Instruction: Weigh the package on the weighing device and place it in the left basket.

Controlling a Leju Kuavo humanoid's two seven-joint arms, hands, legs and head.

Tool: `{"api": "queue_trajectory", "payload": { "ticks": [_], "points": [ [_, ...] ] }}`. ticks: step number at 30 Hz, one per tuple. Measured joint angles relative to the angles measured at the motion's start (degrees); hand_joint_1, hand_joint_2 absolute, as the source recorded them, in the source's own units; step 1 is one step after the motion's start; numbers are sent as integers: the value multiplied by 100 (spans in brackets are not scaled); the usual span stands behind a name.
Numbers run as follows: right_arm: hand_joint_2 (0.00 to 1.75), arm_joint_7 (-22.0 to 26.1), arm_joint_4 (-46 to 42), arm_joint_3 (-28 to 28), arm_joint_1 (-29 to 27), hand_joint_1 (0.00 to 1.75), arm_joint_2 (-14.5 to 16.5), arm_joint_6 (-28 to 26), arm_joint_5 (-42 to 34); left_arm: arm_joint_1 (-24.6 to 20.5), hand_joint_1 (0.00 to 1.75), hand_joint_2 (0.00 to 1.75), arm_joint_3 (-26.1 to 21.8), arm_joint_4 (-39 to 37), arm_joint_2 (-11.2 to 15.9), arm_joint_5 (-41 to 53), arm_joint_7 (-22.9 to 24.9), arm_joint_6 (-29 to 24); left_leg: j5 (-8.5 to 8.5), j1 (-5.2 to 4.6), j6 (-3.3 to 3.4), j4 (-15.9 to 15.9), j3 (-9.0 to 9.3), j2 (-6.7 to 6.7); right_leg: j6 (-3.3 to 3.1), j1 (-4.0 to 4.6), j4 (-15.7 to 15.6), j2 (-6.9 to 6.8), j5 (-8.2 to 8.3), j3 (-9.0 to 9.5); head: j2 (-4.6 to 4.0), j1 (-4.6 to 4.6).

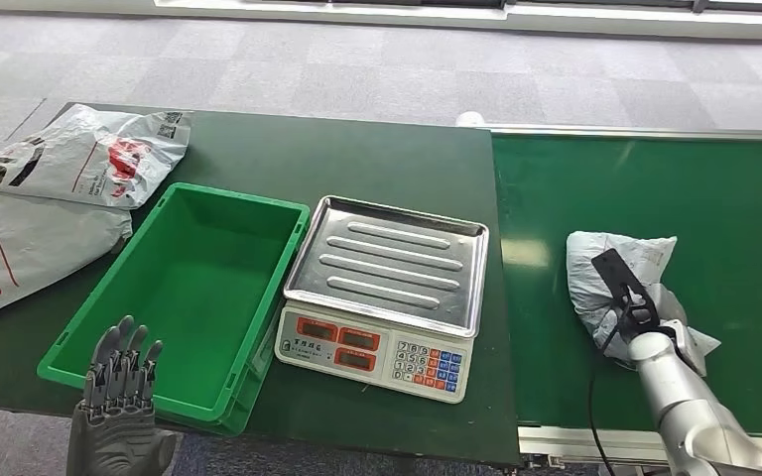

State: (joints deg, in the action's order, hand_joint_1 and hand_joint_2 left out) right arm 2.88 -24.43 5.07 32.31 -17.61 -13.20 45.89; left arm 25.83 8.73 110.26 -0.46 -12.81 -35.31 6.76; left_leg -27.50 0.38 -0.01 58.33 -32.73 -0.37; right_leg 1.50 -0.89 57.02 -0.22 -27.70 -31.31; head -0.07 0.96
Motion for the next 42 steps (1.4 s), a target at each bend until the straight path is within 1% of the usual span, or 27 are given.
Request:
{"api": "queue_trajectory", "payload": {
  "ticks": [2, 4, 5, 6, 9, 13, 18, 25, 26, 28, 30, 31, 33, 35, 37, 39, 41, 42],
  "points": [
    [175, 583, -244, 51, -89, 175, 46, -623, -413, 9, 0, 175, -1, 10, -31, 39, 18, 49, 0, 0, 0, 0, -7, -2, 0, 0, 1, -3, 0, -5, 0, 0],
    [175, 1188, -793, 104, -265, 175, 103, -1254, -1021, 16, 0, 175, -1, 17, -69, 88, 22, 89, 0, 0, 0, 0, -12, -4, -1, 0, 1, -6, -1, -9, 0, -1],
    [175, 1338, -1133, 115, -369, 175, 128, -1462, -1281, 18, 0, 175, -1, 19, -85, 110, 18, 92, 0, 0, 0, 0, -13, -5, -1, 0, 1, -8, -1, -12, 0, -1],
    [175, 1387, -1465, 119, -462, 175, 150, -1590, -1467, 19, 0, 175, -1, 19, -96, 125, 11, 87, 0, 0, 0, 0, -14, -5, -1, 0, 1, -8, -2, -14, 0, -1],
    [175, 1318, -2218, 116, -682, 175, 187, -1706, -1687, 20, 0, 175, -1, 18, -119, 139, -10, 73, 0, 0, 0, 0, -17, -4, -2, 0, 0, -7, -2, -18, 0, -1],
    [175, 1305, -2750, 104, -848, 175, 206, -1766, -1777, 20, 0, 175, -1, 18, -130, 140, -18, 67, 0, 0, 0, 0, -20, -4, -2, 0, 0, -7, -2, -20, 0, 0],
    [175, 1306, -3047, 89, -957, 175, 214, -1768, -1795, 20, 0, 175, -1, 18, -139, 140, -19, 67, 1, 0, 0, 0, -19, -4, -2, 0, 0, -7, -2, -20, 0, -1],
    [175, 1310, -3190, 81, -1013, 175, 217, -1771, -1798, 20, 0, 175, -1, 18, -142, 140, -19, 67, 1, 0, 0, 0, -21, -4, -2, 0, 1, -7, -2, -21, 0, 1],
    [175, 1359, -3210, 80, -1023, 175, 219, -1798, -1848, 20, 0, 175, -1, 18, -142, 140, -19, 63, 1, 0, 0, 0, -21, -4, -2, 0, 1, -7, -2, -21, 0, 1],
    [175, 1678, -3347, 75, -1084, 175, 240, -1980, -2134, 21, 0, 175, 0, 17, -142, 140, -25, 29, 1, 0, -1, 0, -25, -7, -2, 0, 2, -10, -2, -23, 0, 0],
    [175, 2098, -3732, 11, -1188, 175, 290, -2254, -2474, 19, 0, 175, 11, 13, -138, 137, -52, -60, 2, -1, -2, -1, -31, -7, -2, 0, 5, -11, -2, -28, 0, -1],
    [175, 2170, -4015, -80, -1228, 175, 313, -2301, -2504, 13, 0, 175, 32, 6, -129, 131, -82, -123, 2, -1, -2, -1, -32, -5, -2, 0, 8, -7, -2, -31, 0, -1],
    [175, 2040, -4600, -399, -1252, 175, 345, -2184, -2197, -18, 0, 175, 109, -24, -90, 120, -169, -227, 1, 0, -4, -2, -32, 7, -3, 0, 14, 7, -2, -38, 0, -1],
    [175, 1789, -5068, -871, -1197, 175, 402, -1944, -1558, -82, 0, 175, 217, -82, -40, 122, -260, -291, 1, 0, -6, -4, -32, 20, -4, 1, 18, 20, -2, -42, 0, -1],
    [175, 1457, -5347, -1441, -1056, 175, 523, -1539, -799, -176, 0, 175, 330, -164, -1, 149, -321, -320, 4, 1, -12, -5, -27, 26, -10, 2, 24, 28, -2, -45, 0, -1],
    [175, 1010, -5447, -2074, -843, 175, 667, -781, -285, -282, 0, 175, 427, -260, 30, 197, -355, -314, 11, 4, -21, -5, -19, 30, -17, 4, 28, 33, 0, -48, 0, 1],
    [175, 649, -5384, -2652, -620, 175, 839, -6, -154, -382, 0, 175, 476, -353, 49, 244, -360, -264, 20, 9, -29, -5, -24, 25, -21, 8, 32, 25, 3, -51, 0, 0],
    [175, 544, -5286, -2882, -502, 175, 955, 275, -130, -431, 0, 175, 482, -389, 55, 262, -345, -232, 25, 10, -34, -5, -28, 20, -25, 9, 34, 19, 5, -54, 0, 0]
  ]
}}
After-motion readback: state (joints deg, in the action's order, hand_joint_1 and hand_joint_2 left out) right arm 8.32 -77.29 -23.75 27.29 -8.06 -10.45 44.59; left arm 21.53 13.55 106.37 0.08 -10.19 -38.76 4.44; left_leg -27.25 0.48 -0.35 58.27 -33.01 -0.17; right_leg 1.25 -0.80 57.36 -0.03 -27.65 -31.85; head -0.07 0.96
